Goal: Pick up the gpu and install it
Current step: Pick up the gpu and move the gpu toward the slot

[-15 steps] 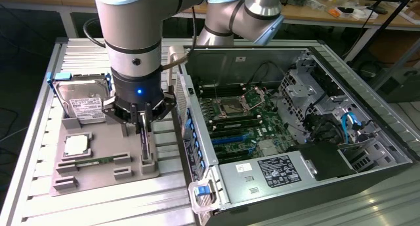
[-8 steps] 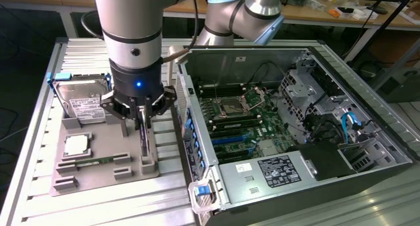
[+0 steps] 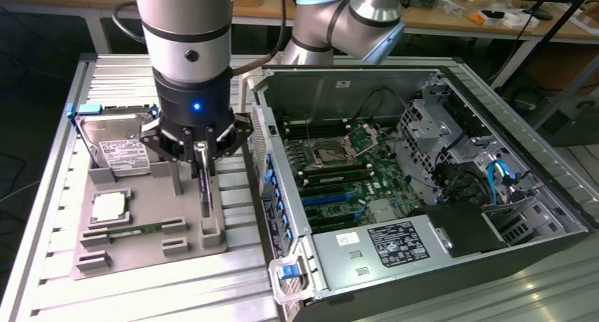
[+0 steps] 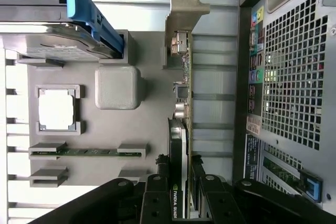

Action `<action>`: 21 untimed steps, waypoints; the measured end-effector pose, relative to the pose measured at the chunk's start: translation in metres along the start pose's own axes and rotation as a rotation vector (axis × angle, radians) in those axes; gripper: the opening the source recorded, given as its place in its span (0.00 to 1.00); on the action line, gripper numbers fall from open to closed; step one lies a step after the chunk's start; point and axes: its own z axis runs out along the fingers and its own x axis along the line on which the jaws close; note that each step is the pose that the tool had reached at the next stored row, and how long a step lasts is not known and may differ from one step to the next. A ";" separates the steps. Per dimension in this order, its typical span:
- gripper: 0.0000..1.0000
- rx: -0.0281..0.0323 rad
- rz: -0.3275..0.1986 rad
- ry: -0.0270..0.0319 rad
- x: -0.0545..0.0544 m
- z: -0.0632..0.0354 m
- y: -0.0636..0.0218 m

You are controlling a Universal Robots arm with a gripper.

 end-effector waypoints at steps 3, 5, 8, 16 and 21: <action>0.27 0.0019 0.000 0.0001 0.000 -0.0056 0.0001; 0.27 0.0036 0.000 0.0000 0.000 -0.0085 0.0001; 0.27 0.0074 0.000 0.0003 0.000 -0.0159 0.0001; 0.27 0.0181 0.000 0.0006 -0.001 -0.0444 0.0003; 0.27 0.0301 0.000 0.0008 -0.003 -0.0696 0.0005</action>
